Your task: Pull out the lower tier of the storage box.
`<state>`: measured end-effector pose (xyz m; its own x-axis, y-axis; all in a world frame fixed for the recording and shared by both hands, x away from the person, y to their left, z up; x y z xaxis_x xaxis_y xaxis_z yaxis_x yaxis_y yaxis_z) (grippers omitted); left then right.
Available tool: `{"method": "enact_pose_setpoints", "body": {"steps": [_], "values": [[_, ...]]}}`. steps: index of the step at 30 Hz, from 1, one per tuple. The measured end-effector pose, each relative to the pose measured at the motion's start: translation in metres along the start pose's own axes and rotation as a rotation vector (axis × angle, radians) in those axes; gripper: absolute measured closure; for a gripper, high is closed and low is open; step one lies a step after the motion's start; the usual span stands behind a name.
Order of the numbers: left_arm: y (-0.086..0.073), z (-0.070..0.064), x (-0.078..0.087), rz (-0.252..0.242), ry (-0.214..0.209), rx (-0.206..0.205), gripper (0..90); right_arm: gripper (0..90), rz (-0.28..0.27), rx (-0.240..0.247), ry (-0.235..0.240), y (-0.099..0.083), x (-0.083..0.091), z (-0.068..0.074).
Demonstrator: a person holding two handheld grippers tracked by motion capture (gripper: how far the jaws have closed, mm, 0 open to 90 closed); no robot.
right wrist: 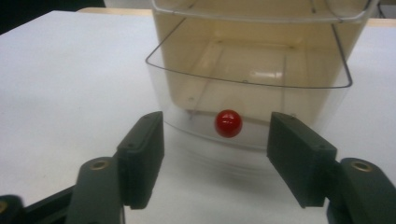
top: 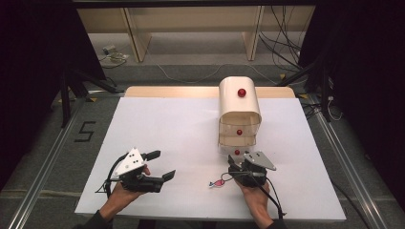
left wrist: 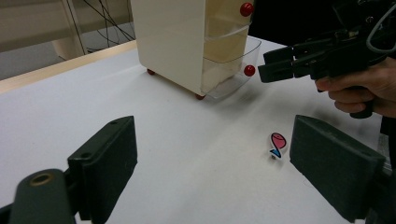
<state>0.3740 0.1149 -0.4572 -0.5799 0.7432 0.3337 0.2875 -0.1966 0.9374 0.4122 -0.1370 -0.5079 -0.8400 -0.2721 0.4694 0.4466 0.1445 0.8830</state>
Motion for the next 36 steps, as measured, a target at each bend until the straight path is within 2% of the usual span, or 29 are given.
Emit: {"method": "enact_pose_setpoints", "body": {"steps": [8,15,26,36], "values": [[0.000,0.000,0.000,0.001,-0.001,-0.001,14.7,26.0,0.024,0.035,0.056,0.008,0.007,0.004],[0.000,0.000,0.000,0.000,0.000,0.000,14.7,22.9,0.008,0.039,0.083,0.017,0.011,0.000],[-0.001,0.000,0.000,0.005,-0.001,-0.004,14.7,24.4,-0.011,0.047,0.084,0.024,0.012,-0.007],[-0.001,0.000,0.000,0.006,-0.001,-0.006,14.7,25.5,0.017,0.046,0.100,0.027,0.012,-0.011]]}}
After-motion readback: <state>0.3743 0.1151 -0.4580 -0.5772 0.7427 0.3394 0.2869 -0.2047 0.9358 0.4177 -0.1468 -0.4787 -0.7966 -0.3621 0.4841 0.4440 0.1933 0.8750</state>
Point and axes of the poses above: each handheld gripper's, and its own axes: x roughly backward along the jaws, y roughly out of its top, z roughly to its left, the point moved 9 cm from there along -x, roughly forward along the jaws, and after that the axes turned 3 degrees about x, right-handed, at the moved point
